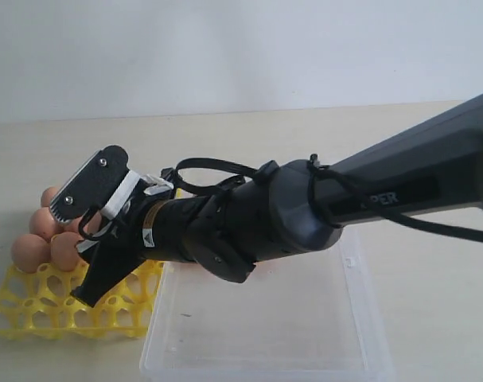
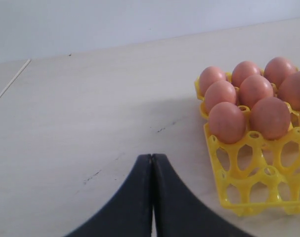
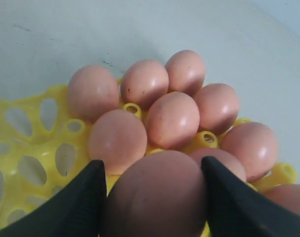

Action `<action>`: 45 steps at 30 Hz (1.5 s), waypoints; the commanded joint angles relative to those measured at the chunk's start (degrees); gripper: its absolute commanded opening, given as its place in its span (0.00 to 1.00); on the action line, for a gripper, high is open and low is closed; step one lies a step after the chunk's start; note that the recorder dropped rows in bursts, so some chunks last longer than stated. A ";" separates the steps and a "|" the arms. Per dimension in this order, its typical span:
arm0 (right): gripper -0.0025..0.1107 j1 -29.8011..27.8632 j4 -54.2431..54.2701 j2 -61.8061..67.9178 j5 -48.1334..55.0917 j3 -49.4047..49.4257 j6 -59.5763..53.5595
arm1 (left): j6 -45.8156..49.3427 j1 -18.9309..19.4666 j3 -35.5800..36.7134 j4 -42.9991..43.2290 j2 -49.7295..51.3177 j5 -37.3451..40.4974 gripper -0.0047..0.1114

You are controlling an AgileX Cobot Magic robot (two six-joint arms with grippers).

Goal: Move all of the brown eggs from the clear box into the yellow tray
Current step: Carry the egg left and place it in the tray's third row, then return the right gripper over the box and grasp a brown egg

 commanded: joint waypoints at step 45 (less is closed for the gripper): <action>0.61 -11.58 -7.80 -15.27 53.93 -1.49 -11.73 | -0.36 -0.43 -0.23 -0.14 -0.32 -0.52 0.04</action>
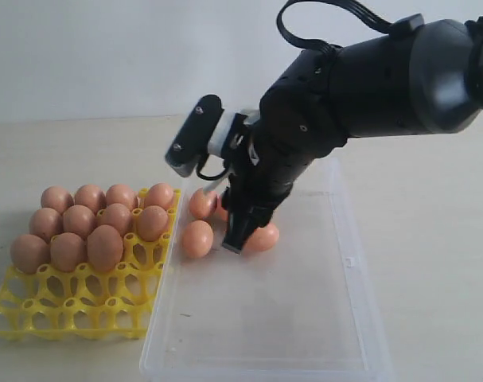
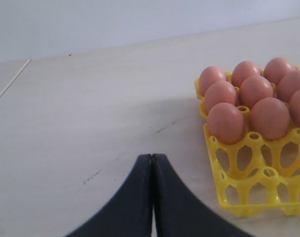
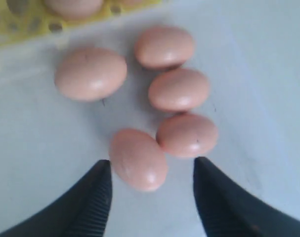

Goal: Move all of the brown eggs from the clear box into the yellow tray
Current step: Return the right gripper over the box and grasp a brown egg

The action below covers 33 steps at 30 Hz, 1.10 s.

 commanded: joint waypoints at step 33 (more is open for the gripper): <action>0.20 -2.85 2.97 14.61 5.22 -7.97 -11.38 | -0.32 -0.43 -0.23 -0.14 -0.32 -0.52 0.04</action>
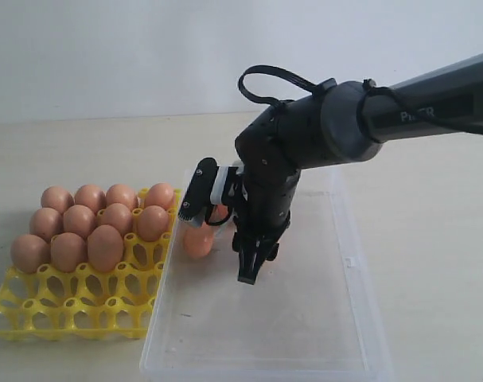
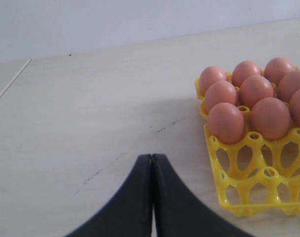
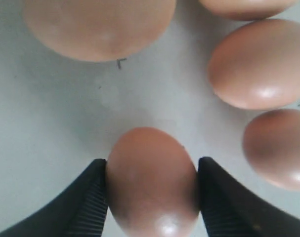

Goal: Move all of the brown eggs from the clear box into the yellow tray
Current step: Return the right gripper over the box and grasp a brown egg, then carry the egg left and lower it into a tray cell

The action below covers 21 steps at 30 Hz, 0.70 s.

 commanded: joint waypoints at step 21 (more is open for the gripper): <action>0.02 12.65 14.34 -5.99 -49.66 7.68 15.21 | -0.33 -0.43 -0.23 -0.14 -0.32 -0.52 0.04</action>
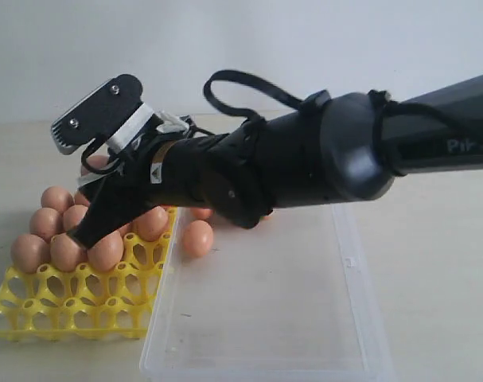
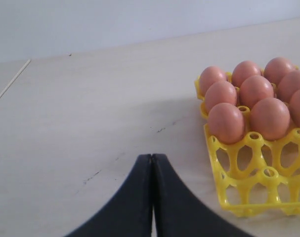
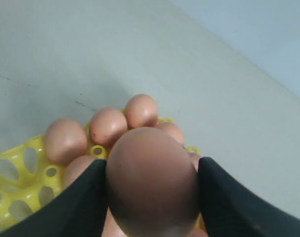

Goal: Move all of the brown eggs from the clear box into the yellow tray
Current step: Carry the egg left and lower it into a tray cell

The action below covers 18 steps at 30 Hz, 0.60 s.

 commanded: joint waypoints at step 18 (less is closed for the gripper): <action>0.02 1.15 -1.35 5.25 -22.42 12.57 14.03 | -0.40 -0.43 -0.23 -0.14 -0.32 -0.52 0.04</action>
